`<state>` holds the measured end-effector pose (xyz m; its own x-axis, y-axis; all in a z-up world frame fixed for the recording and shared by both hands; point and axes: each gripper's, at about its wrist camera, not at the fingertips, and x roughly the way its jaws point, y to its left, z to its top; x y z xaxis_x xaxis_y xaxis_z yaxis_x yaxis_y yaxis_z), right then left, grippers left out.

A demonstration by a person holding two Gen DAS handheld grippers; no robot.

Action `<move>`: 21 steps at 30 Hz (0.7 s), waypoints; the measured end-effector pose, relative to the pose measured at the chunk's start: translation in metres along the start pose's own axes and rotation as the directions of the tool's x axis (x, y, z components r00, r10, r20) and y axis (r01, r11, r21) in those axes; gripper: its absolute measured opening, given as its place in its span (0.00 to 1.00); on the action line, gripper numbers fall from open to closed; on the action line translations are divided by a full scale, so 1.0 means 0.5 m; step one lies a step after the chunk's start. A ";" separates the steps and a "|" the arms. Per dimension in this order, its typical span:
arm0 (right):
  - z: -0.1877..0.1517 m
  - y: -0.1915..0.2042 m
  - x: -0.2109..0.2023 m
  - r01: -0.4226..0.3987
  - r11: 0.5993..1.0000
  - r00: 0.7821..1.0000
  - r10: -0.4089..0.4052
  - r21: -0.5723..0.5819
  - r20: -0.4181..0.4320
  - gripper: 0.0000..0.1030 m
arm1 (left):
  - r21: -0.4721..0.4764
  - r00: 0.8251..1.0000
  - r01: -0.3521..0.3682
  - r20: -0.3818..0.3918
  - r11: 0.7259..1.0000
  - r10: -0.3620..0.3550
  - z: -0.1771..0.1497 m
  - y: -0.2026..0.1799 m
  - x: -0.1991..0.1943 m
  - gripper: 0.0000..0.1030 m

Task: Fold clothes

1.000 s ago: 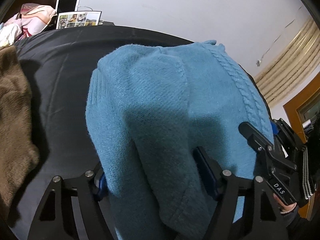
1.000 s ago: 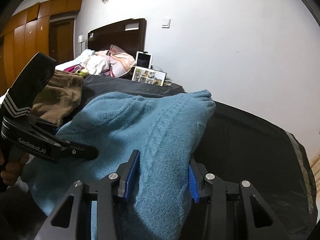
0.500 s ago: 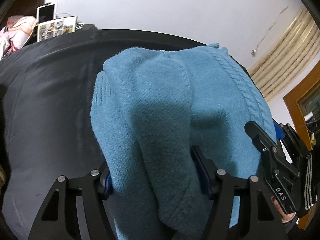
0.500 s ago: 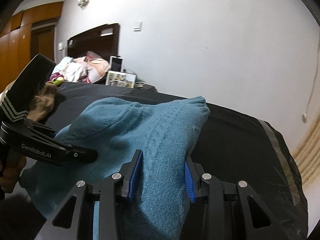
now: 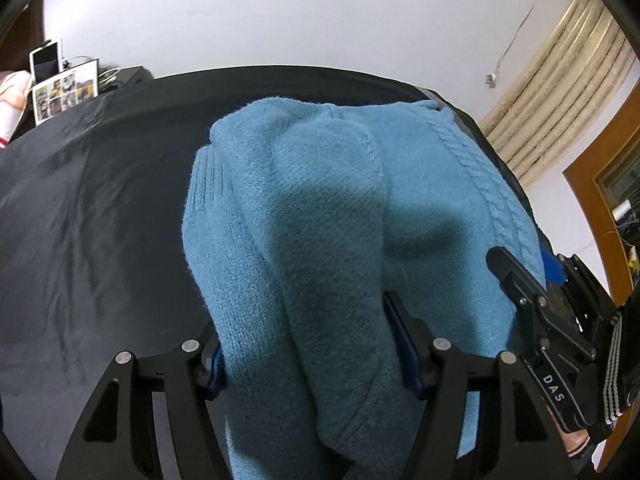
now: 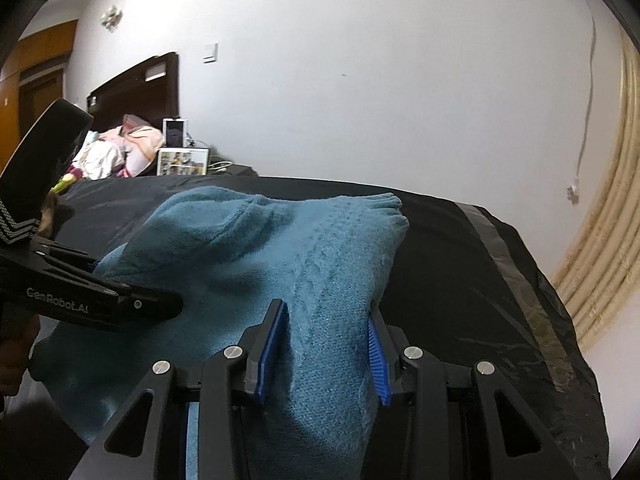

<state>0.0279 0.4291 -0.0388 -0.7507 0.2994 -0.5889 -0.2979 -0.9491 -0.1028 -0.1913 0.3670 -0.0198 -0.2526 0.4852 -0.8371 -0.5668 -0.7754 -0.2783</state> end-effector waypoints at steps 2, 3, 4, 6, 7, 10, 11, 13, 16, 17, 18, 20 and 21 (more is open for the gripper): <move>0.003 -0.021 0.011 0.011 1.000 1.000 -0.011 0.017 -0.007 0.39 | 0.009 1.000 0.006 0.001 1.000 -0.006 0.006 -0.009 0.007 0.67; 0.001 -0.035 0.015 0.015 1.000 1.000 -0.015 0.026 -0.012 0.39 | 0.014 1.000 0.006 0.003 1.000 -0.006 0.014 -0.018 0.015 0.68; 0.000 -0.046 0.018 0.019 0.999 1.000 -0.018 0.033 -0.017 0.39 | 0.019 1.000 0.006 0.005 1.000 -0.006 0.025 -0.030 0.025 0.68; -0.001 -0.062 0.023 0.026 0.999 0.999 -0.025 0.043 -0.023 0.39 | 0.029 1.000 0.005 0.009 1.000 -0.005 0.041 -0.048 0.042 0.68; -0.002 -0.069 0.024 0.032 0.998 0.999 -0.031 0.045 -0.025 0.39 | 0.030 1.000 0.005 0.010 1.000 -0.006 0.044 -0.051 0.046 0.69; 0.002 -0.076 0.038 0.044 0.998 0.999 -0.043 0.048 -0.032 0.40 | 0.032 1.000 0.009 0.014 0.999 -0.009 0.051 -0.058 0.056 0.70; 0.003 -0.080 0.041 0.045 0.998 0.998 -0.043 0.052 -0.037 0.40 | 0.033 1.000 0.009 0.017 0.999 -0.010 0.051 -0.058 0.057 0.70; 0.002 -0.085 0.045 0.046 0.997 0.998 -0.044 0.054 -0.044 0.40 | 0.034 1.000 0.010 0.022 0.999 -0.011 0.052 -0.058 0.059 0.72; -0.001 -0.081 0.047 0.050 0.998 0.998 -0.048 0.045 -0.046 0.42 | 0.028 1.000 0.010 0.028 1.000 -0.011 0.055 -0.061 0.062 0.74; -0.002 -0.079 0.047 0.051 0.998 0.998 -0.049 0.040 -0.044 0.42 | 0.025 1.000 0.008 0.029 1.000 -0.009 0.056 -0.063 0.062 0.74; -0.003 -0.078 0.046 0.047 0.998 0.998 -0.045 0.040 -0.042 0.45 | 0.023 1.000 0.005 0.029 1.000 -0.006 0.056 -0.064 0.061 0.75; -0.005 -0.081 0.044 0.040 0.998 0.998 -0.038 0.047 -0.041 0.51 | 0.030 0.999 -0.018 0.038 0.999 0.017 0.053 -0.069 0.051 0.75; -0.005 -0.084 0.043 0.036 0.998 0.999 -0.034 0.055 -0.042 0.54 | 0.041 0.998 -0.038 0.047 0.998 0.036 0.048 -0.072 0.043 0.75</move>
<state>0.0257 0.4752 -0.0494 -0.7146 0.3272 -0.6183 -0.3571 -0.9307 -0.0798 -0.1953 0.4151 -0.0164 -0.3093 0.4752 -0.8237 -0.5886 -0.7760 -0.2267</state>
